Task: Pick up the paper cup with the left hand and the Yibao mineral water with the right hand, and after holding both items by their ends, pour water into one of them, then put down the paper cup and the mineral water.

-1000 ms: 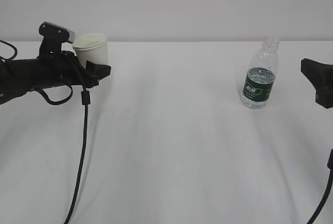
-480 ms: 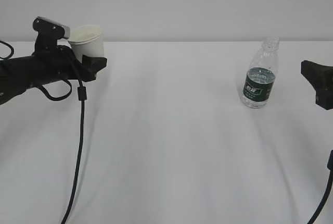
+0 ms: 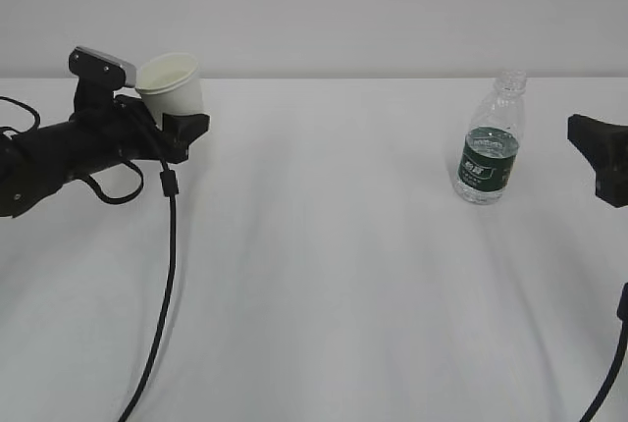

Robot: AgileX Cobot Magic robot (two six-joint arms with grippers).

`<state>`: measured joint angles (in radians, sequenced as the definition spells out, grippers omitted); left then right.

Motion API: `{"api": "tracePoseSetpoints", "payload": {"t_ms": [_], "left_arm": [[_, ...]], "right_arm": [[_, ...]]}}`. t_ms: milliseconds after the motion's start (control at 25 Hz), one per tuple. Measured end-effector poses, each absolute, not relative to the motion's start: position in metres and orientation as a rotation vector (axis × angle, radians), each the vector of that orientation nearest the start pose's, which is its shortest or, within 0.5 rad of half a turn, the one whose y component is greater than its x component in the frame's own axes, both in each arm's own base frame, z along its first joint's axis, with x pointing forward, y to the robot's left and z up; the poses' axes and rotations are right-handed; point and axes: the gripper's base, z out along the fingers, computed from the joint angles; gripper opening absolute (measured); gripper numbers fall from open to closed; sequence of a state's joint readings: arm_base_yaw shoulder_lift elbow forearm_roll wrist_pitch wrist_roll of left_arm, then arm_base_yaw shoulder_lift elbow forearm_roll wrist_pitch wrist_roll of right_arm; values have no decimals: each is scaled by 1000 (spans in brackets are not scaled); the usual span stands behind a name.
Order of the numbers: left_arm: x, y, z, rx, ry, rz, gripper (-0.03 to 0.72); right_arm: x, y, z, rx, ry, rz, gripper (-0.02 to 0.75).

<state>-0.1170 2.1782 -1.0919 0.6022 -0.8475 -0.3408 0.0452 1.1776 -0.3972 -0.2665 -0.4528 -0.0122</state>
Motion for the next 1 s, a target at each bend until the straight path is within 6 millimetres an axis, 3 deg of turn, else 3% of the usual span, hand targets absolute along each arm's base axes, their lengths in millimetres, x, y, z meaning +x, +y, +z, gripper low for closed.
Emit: {"api": "tracePoseSetpoints", "payload": {"t_ms": [1000], "left_arm": [[419,-87,77,493,1771,-403,445]], "right_arm": [[221,20,232,-351,1792,-41,591]]}}
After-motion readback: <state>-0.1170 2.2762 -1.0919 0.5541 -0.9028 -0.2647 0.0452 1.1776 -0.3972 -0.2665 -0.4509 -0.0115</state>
